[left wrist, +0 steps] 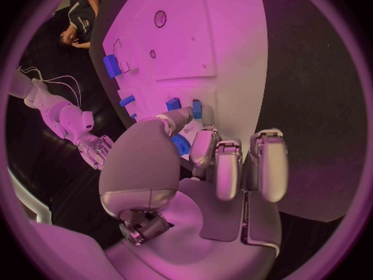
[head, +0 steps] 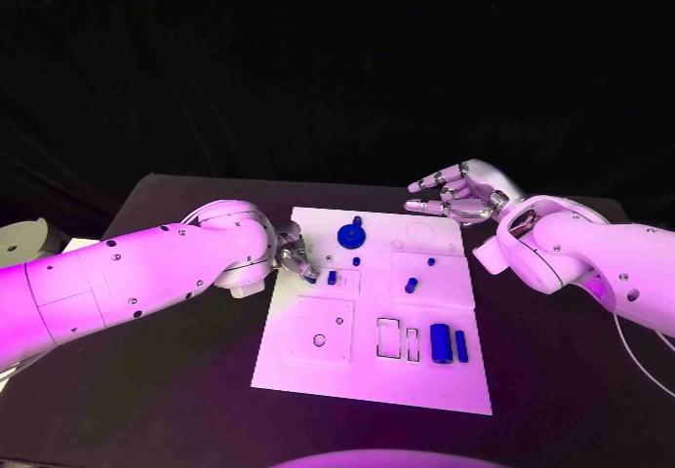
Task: Assemble the parts on the task board
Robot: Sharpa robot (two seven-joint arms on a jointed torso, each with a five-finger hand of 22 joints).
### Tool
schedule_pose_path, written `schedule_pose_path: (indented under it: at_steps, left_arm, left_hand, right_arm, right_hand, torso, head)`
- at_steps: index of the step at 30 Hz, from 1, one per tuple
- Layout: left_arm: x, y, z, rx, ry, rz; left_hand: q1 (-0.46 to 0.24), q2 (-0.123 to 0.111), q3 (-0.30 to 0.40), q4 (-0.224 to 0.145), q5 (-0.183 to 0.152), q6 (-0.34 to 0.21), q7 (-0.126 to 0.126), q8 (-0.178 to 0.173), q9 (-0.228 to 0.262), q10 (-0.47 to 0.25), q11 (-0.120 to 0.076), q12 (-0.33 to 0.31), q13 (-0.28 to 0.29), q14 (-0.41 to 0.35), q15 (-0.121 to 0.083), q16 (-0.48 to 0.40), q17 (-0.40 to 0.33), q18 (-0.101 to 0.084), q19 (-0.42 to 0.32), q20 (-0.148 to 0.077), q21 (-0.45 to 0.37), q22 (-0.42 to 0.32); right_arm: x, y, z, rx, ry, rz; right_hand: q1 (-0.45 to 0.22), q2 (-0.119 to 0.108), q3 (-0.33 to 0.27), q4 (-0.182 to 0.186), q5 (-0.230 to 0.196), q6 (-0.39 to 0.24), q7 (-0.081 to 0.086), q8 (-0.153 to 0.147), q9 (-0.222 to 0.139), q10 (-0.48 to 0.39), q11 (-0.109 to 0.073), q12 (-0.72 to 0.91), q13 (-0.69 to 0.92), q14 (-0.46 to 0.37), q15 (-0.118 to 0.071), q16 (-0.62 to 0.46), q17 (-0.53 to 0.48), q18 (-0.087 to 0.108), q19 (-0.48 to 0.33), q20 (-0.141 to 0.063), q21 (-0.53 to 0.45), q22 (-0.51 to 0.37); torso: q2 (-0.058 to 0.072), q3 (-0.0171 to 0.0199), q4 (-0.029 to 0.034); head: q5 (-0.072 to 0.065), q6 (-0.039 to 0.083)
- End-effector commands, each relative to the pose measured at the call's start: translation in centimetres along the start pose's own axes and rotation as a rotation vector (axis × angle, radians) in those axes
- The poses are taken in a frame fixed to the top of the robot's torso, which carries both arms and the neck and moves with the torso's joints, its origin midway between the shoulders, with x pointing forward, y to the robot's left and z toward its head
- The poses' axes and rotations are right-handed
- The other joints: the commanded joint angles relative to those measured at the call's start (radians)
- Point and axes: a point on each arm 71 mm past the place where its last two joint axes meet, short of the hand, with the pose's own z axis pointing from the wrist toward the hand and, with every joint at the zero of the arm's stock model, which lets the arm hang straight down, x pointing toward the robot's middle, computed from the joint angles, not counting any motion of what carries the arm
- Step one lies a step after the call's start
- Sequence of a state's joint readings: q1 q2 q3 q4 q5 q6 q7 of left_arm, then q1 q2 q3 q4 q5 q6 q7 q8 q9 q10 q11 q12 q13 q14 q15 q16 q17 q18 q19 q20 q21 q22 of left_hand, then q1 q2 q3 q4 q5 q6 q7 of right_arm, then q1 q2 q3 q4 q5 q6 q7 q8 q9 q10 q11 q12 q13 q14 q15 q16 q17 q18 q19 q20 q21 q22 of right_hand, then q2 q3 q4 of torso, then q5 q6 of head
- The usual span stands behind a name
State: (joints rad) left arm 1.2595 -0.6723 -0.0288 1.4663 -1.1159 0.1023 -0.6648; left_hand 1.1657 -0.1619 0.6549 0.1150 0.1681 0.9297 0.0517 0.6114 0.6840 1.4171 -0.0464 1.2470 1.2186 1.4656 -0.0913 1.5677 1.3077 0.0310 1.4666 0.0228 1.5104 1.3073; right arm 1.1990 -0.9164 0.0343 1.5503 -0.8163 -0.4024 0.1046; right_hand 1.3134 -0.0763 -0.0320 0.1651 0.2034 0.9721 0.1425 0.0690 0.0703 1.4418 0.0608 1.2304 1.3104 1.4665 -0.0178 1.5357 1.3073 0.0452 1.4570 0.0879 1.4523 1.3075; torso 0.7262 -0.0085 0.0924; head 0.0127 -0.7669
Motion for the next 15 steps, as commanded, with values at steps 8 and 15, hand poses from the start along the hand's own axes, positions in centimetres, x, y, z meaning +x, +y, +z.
schedule_pose_path:
  at_steps: [8, 15]
  left_arm:
    - [0.78, 0.15, 0.49, -0.032, 0.08, 0.016]
    - [0.82, 0.12, 0.59, -0.037, 0.09, 0.024]
  left_hand:
    - [-0.045, 0.01, -0.004, 0.007, 0.0, 0.049, -0.036, 0.005, -0.005, 0.015, -0.004, 0.022, 0.02, 0.105, -0.009, 0.003, 0.263, -0.015, 0.078, -0.012, 0.012, 0.213]
    - [-0.064, 0.009, -0.021, 0.015, 0.0, 0.059, -0.039, 0.004, -0.008, 0.022, -0.007, 0.035, 0.035, 0.105, -0.01, 0.003, 0.263, -0.017, 0.081, -0.014, 0.019, 0.22]
  right_arm:
    - [0.16, 0.12, -0.09, -0.008, 0.015, -0.005]
    - [0.12, 0.1, -0.14, -0.007, 0.015, -0.005]
  right_hand:
    - [-0.003, 0.007, -0.005, -0.001, 0.005, 0.009, 0.001, -0.002, 0.0, -0.003, -0.005, 0.0, 0.066, 0.093, -0.001, -0.004, 0.219, 0.008, -0.002, -0.002, -0.006, 0.017]
    - [-0.003, 0.007, -0.005, -0.001, 0.005, 0.009, 0.001, -0.002, 0.0, -0.003, -0.005, 0.0, 0.066, 0.093, -0.001, -0.004, 0.219, 0.008, -0.002, -0.002, -0.006, 0.017]
  torso:
    - [0.0, 0.0, 0.0002]
    - [0.0, 0.0, 0.0005]
  head:
    - [-0.002, -0.003]
    - [-0.004, -0.005]
